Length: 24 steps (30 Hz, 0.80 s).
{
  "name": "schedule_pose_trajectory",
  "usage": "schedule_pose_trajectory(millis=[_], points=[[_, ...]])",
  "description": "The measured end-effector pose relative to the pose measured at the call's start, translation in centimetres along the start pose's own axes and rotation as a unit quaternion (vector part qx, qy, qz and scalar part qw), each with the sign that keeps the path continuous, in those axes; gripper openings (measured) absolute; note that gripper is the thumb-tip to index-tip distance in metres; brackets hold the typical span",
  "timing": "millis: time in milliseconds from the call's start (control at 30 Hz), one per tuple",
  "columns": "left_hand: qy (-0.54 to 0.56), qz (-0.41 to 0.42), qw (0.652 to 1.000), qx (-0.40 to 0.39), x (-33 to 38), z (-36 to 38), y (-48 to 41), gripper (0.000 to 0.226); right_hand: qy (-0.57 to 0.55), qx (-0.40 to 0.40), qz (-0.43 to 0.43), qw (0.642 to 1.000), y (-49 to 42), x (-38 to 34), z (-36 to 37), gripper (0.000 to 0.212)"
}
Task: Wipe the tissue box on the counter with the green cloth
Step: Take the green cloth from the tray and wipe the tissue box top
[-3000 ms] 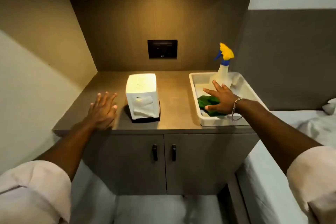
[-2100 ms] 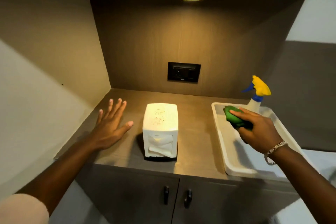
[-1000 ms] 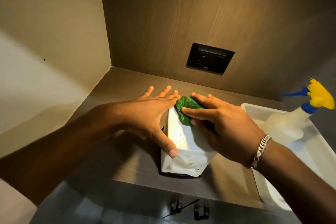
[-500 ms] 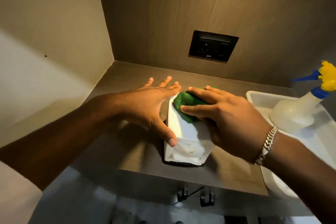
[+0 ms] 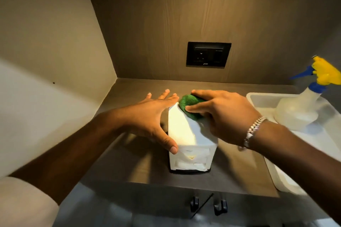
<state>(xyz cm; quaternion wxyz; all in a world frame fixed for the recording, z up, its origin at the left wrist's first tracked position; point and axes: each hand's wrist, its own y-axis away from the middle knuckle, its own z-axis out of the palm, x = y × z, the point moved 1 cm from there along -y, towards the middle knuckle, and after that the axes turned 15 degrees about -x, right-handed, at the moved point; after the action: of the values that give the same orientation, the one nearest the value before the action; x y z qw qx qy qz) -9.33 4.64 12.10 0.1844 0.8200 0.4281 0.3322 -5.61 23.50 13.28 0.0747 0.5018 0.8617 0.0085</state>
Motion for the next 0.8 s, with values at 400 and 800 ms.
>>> schedule_pose_trajectory(millis=[400, 800], points=[[-0.030, -0.014, 0.999, 0.014, 0.9, 0.0, 0.3, 0.131, -0.045, -0.008, -0.055, 0.997, 7.0, 0.7, 1.6, 0.044], [-0.058, -0.092, 0.993, -0.042, 2.9, -0.7, 0.7, 0.121, -0.367, 0.070, 0.153, 0.915, 1.6, 5.1, 5.4, 0.034]])
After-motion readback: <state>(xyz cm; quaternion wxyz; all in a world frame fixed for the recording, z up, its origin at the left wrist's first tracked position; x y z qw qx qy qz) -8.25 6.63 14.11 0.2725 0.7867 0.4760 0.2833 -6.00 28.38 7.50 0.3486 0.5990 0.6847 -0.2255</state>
